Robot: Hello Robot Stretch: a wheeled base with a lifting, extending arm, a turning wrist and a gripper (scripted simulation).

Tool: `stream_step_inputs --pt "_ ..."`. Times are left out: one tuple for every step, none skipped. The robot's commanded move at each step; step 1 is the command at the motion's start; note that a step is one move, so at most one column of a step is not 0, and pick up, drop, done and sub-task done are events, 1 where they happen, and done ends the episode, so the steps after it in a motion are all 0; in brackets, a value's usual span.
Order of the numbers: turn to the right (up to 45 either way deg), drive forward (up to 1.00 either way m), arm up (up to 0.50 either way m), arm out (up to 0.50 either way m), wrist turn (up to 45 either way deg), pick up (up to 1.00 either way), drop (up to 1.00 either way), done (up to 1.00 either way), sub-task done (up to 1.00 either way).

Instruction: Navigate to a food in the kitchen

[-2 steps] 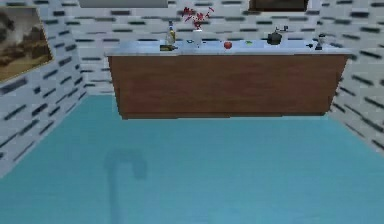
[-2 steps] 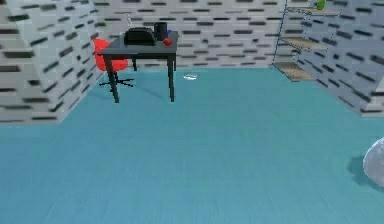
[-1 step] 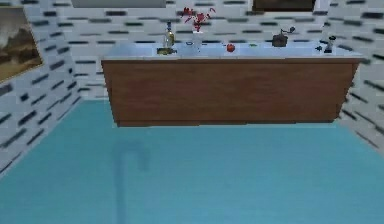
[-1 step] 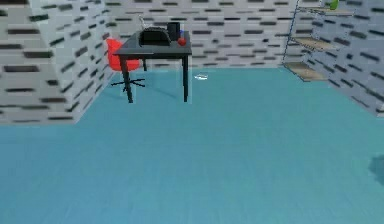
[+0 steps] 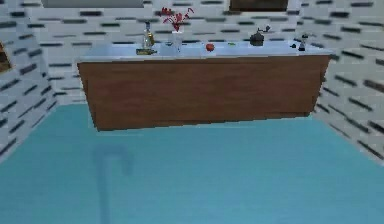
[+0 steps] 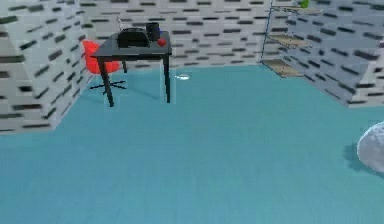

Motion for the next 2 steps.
stream_step_inputs --pt "0.0 1.00 0.00 0.00 0.0 0.00 0.00 0.00 0.00" --pt "0.0 0.70 0.00 0.00 0.0 0.00 0.00 0.00 0.00"
